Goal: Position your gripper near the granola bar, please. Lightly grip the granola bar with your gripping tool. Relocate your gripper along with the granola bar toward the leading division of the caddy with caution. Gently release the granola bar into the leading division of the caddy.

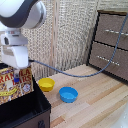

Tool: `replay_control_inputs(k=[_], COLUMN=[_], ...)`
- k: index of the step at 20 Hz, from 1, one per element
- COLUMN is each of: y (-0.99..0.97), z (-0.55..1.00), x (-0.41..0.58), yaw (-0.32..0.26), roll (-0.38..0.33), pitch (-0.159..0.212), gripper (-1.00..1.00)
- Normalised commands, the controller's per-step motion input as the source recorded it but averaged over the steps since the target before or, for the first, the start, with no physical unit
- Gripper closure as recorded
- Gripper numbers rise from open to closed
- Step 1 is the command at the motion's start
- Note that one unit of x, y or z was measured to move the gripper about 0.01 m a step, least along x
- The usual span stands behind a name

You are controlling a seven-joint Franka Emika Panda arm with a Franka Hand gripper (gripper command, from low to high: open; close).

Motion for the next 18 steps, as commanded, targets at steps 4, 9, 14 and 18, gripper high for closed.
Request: replay_control_inputs(k=[4, 9, 14, 18], y=[0.47, 0.35, 0.06, -0.19], z=[-0.31, -0.19, 0.08, 0.2], x=[-0.327, -0.314, 0.024, 0.239], yaw=[-0.126, -0.092, -0.02, -0.083], roll=[-0.139, -0.142, -0.034, -0.044], pitch=[-0.031, -0.013, 0.01, 0.106], gripper=[1.0, 1.0, -1.0, -1.0])
